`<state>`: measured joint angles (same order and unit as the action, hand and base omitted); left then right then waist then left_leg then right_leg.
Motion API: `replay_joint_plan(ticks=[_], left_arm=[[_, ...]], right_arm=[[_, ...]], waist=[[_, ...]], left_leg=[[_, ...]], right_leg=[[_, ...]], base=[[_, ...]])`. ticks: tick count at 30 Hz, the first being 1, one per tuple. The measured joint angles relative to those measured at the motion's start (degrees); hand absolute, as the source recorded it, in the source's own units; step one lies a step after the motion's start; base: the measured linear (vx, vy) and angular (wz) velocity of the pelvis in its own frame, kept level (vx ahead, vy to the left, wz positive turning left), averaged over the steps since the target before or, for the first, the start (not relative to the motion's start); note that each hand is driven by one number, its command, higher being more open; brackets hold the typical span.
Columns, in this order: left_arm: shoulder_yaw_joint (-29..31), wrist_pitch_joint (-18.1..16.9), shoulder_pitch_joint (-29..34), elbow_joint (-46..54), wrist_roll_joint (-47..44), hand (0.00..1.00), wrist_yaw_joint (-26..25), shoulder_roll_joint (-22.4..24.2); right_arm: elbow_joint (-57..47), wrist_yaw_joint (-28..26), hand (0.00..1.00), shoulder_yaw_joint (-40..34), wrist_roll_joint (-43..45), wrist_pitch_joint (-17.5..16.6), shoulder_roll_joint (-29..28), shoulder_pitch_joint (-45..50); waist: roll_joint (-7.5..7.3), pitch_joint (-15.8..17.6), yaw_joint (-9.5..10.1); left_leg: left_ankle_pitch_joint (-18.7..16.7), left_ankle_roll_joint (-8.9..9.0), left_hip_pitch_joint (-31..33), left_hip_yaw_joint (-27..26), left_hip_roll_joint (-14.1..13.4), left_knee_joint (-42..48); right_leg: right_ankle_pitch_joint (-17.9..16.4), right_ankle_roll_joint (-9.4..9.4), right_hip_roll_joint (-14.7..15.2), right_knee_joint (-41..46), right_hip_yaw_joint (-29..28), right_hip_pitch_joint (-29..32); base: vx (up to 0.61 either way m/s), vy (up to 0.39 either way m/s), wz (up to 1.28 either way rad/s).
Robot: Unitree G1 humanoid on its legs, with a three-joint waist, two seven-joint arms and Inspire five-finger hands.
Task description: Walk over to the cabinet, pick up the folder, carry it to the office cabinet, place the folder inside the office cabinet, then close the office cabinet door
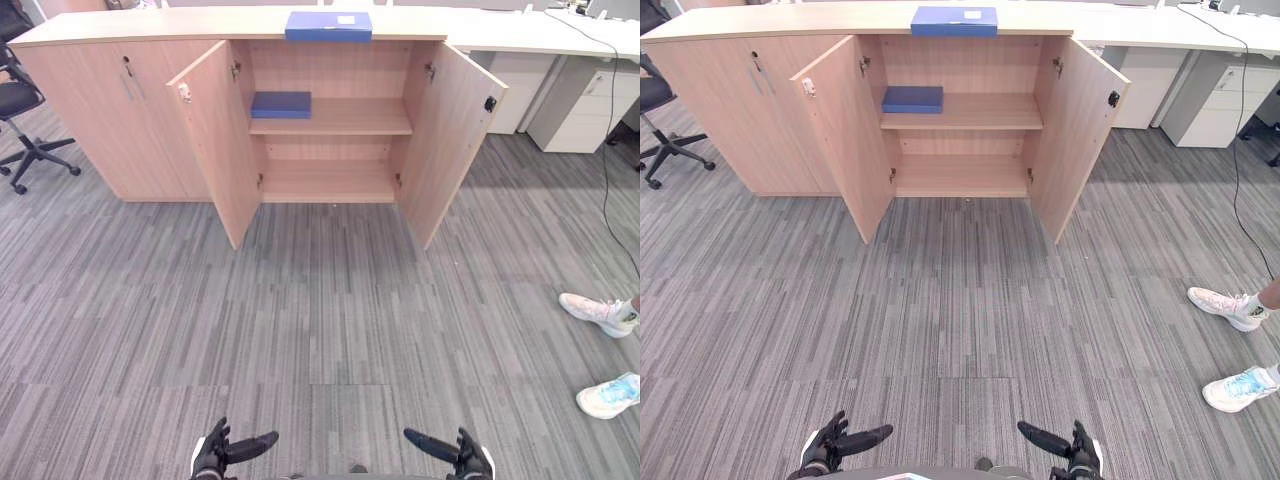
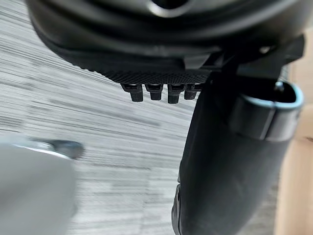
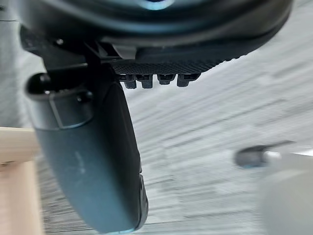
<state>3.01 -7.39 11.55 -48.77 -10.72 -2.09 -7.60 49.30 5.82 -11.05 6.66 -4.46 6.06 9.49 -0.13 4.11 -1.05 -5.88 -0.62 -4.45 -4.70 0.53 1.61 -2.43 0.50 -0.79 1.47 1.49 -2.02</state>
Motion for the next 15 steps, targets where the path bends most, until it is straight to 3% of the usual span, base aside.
replay_joint_plan(ticks=[5,15], left_arm=[[0.67,-1.07,-0.21,4.12,0.86,1.0,1.1,-0.29],[1.11,-1.05,0.95,5.68,2.91,1.0,0.94,-0.78]], right_arm=[[-3.04,-1.04,1.0,0.01,-4.73,-0.25,0.74,0.02],[-3.01,-2.02,1.0,0.05,-6.79,-0.07,1.71,-1.09]], waist=[[0.1,1.12,-0.09],[0.38,3.03,-0.26]], left_leg=[[-0.63,1.0,-1.13,-0.74,0.47,-0.2],[-1.11,1.18,-0.21,-2.44,0.6,-0.06]], right_leg=[[0.75,0.73,0.54,-2.4,-0.27,-1.96],[0.75,0.74,0.67,-2.66,-1.49,-0.74]], base=[[0.05,0.034,-0.05],[0.02,-0.005,-0.07]])
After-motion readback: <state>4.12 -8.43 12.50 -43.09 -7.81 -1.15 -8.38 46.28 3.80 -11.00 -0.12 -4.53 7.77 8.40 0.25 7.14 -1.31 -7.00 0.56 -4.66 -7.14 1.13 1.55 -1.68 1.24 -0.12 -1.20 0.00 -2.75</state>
